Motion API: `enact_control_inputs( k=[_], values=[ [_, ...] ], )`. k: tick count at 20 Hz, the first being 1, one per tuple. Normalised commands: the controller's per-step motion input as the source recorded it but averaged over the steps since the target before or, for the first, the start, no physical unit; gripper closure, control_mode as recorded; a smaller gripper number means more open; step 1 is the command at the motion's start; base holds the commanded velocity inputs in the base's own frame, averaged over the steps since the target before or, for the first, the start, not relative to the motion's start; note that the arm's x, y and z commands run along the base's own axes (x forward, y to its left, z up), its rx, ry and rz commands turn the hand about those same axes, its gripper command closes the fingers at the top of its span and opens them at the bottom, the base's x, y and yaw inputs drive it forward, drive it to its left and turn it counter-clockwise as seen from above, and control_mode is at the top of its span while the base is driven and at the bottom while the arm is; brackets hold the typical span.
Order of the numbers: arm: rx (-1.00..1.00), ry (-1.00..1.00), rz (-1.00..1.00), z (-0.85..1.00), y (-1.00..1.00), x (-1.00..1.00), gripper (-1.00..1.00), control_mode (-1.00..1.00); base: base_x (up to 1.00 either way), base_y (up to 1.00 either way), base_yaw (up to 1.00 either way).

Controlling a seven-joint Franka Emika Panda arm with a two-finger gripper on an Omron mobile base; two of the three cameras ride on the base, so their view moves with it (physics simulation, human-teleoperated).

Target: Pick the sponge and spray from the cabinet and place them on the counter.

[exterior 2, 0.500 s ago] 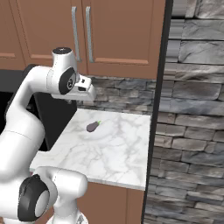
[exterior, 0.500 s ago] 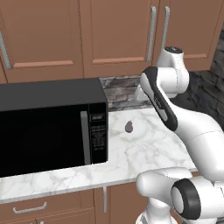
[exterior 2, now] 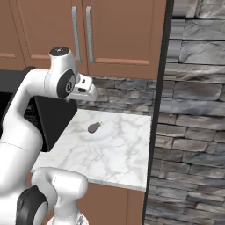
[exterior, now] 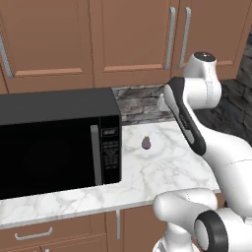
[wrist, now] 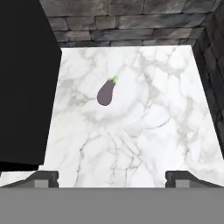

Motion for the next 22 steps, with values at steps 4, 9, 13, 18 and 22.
enact_control_inputs(
  k=[4,9,13,18,22],
  values=[
    [0.0,-0.15,-0.06,0.32,-0.26,-0.27,-1.0,-1.0,0.0,0.0,0.0],
    [0.01,-0.17,-0.03,0.38,-0.17,-0.23,-1.0,-1.0,0.0,0.0,0.0],
    [0.01,-0.2,-0.01,0.43,-0.16,-0.22,-1.0,-1.0,0.0,0.0,0.0],
    [0.01,-0.23,0.0,0.35,-0.11,-0.14,-1.0,-1.0,0.0,0.0,0.0],
    [0.0,-0.28,0.0,0.25,-0.03,-0.07,-1.0,-1.0,0.0,0.0,0.0]
  ],
)
